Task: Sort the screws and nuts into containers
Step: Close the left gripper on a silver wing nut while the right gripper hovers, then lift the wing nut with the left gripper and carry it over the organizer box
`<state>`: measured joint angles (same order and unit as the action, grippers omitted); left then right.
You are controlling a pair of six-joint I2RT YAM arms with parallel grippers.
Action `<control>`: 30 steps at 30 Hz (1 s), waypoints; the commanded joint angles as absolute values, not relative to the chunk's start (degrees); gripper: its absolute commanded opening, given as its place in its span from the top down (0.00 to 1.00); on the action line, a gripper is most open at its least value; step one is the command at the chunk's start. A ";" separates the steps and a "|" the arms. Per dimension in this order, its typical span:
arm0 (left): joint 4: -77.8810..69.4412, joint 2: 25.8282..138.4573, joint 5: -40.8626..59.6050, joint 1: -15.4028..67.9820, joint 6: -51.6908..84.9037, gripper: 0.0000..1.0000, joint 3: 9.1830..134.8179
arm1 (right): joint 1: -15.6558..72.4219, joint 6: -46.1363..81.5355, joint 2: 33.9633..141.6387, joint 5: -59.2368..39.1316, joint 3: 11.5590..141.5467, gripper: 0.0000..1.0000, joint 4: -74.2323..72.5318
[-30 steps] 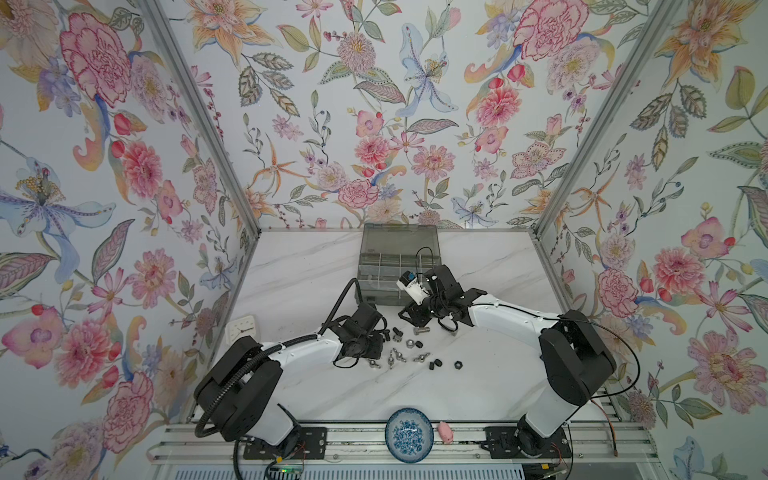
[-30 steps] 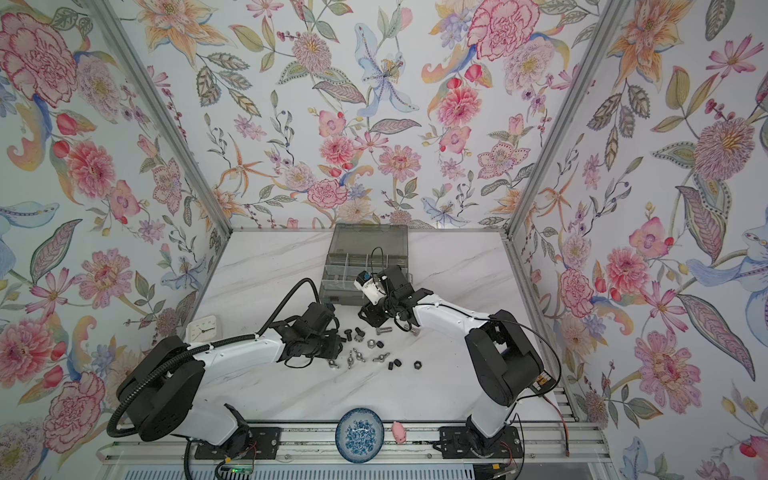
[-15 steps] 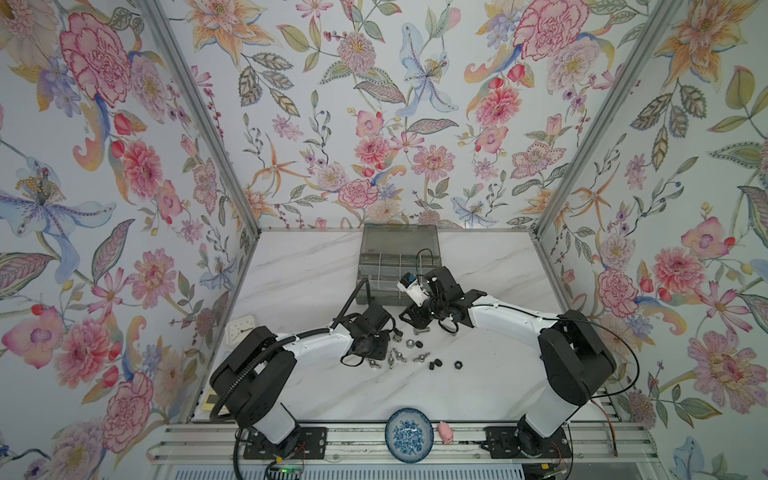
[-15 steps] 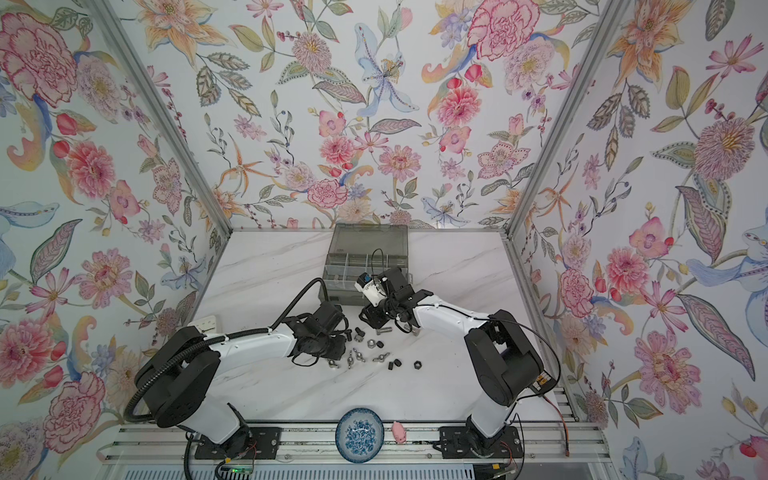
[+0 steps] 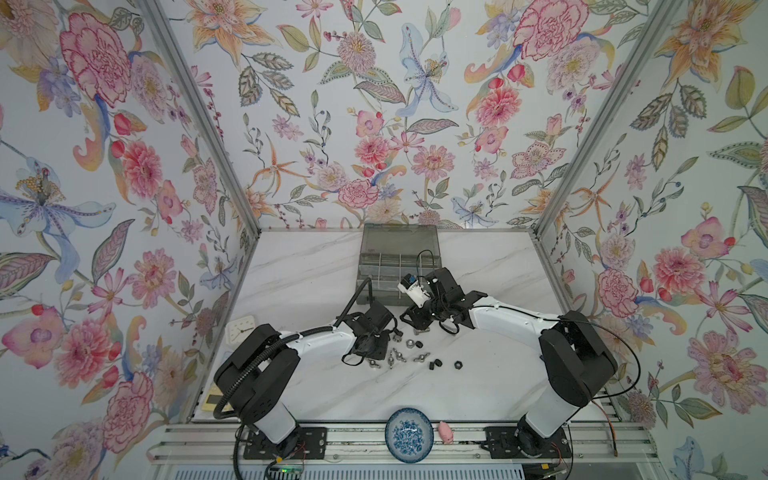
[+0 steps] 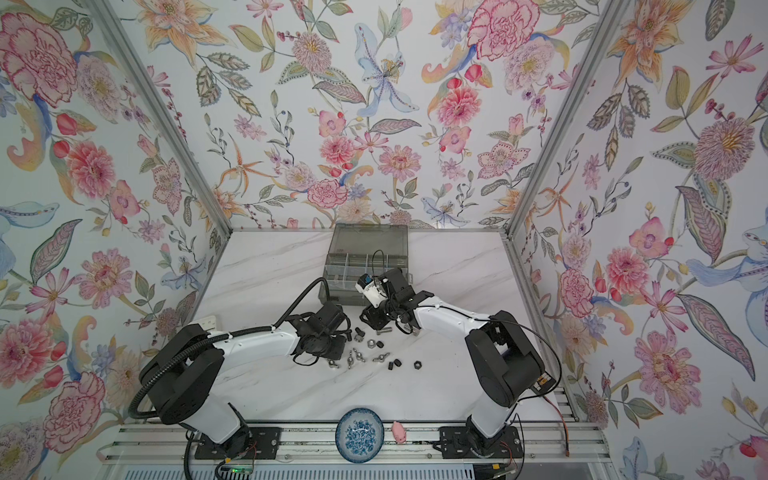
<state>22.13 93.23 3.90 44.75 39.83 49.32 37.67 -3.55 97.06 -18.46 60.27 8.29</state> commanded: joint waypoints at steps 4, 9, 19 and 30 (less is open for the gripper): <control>26.00 95.36 3.25 45.79 38.43 0.72 50.10 | 37.44 -2.64 95.69 -18.15 59.61 0.54 8.26; 26.13 95.34 3.53 45.89 38.19 0.76 50.19 | 37.44 -2.64 95.50 -18.13 59.59 0.54 8.26; 26.18 95.23 3.28 45.97 37.31 1.00 50.83 | 37.46 -2.57 95.09 -18.11 59.33 0.54 8.25; 26.83 90.00 1.65 43.34 32.90 1.00 57.49 | 34.57 -2.01 92.42 -19.81 58.46 0.54 7.04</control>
<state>26.37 92.53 3.05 44.49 35.70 53.78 34.83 -3.05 94.48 -18.72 59.72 8.03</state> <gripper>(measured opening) 0.204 0.456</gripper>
